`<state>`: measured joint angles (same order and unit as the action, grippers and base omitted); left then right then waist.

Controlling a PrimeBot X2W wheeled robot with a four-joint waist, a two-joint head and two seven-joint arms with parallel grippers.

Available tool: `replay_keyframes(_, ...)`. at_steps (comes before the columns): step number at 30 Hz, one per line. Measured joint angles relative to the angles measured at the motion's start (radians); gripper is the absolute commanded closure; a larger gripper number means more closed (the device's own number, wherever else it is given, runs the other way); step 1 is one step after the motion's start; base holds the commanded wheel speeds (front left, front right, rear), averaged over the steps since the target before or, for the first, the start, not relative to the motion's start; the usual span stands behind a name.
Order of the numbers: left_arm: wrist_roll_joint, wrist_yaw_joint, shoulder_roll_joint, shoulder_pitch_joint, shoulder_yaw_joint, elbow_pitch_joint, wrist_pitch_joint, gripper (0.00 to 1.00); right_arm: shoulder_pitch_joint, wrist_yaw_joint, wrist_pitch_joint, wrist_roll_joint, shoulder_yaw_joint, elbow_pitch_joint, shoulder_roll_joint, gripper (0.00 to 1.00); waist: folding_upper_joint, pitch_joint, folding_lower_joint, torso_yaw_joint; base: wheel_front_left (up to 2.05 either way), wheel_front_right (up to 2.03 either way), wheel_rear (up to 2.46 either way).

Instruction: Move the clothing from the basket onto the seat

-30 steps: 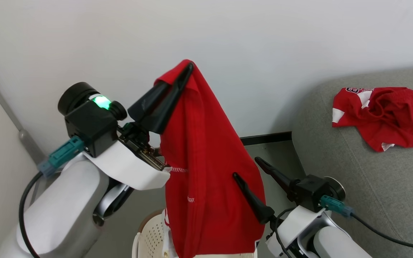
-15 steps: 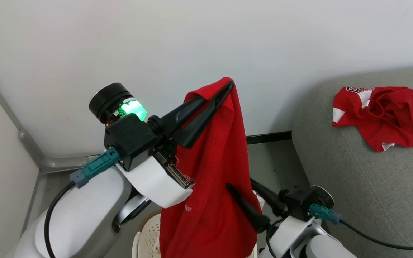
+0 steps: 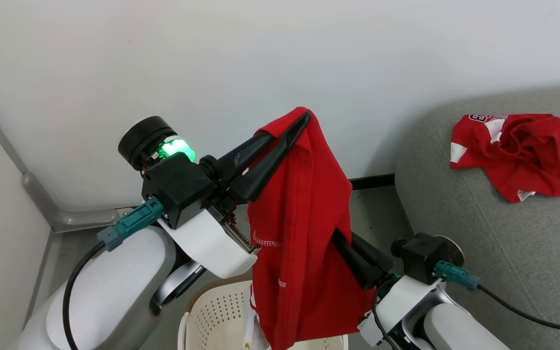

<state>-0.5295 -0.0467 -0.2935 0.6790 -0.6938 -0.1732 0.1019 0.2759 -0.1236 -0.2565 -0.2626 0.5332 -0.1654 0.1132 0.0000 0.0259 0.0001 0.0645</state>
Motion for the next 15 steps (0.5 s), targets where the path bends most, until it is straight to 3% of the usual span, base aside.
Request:
replay_keyframes(1,0.000,0.000,-0.001,-0.003,0.001,0.002,0.000,0.98,0.001,0.000,0.000,-0.002,-0.004,0.003,-0.001,1.00,0.0000,-0.001,0.0000,0.000,0.00,0.00,0.00)
replay_keyframes(2,-0.001,0.000,-0.002,-0.008,0.003,0.005,-0.005,0.72,0.001,0.000,0.000,-0.002,-0.007,0.007,-0.002,1.00,0.0000,-0.001,0.0000,0.001,0.00,0.00,0.00)
replay_keyframes(4,-0.008,0.002,-0.005,-0.016,0.003,0.013,-0.005,0.51,0.001,0.000,0.000,-0.002,-0.017,0.019,-0.003,1.00,0.0000,-0.003,0.0000,0.001,0.00,0.00,0.00)
replay_keyframes(6,-0.017,0.007,-0.007,-0.023,0.003,0.017,-0.005,0.12,0.001,0.000,0.000,-0.002,-0.028,0.026,-0.004,1.00,0.0000,-0.004,0.0000,0.002,0.00,0.00,0.00)
replay_keyframes(7,-0.019,0.009,-0.007,-0.027,0.003,0.019,-0.005,0.00,0.001,0.000,0.000,-0.002,-0.033,0.028,-0.004,1.00,0.0000,-0.004,0.0000,0.002,0.00,0.00,0.00)
replay_keyframes(15,-0.032,0.018,-0.018,-0.054,0.006,0.032,-0.005,0.00,0.000,0.000,0.000,0.011,-0.101,0.048,-0.005,1.00,0.0000,-0.007,0.0000,0.003,0.00,0.00,0.00)
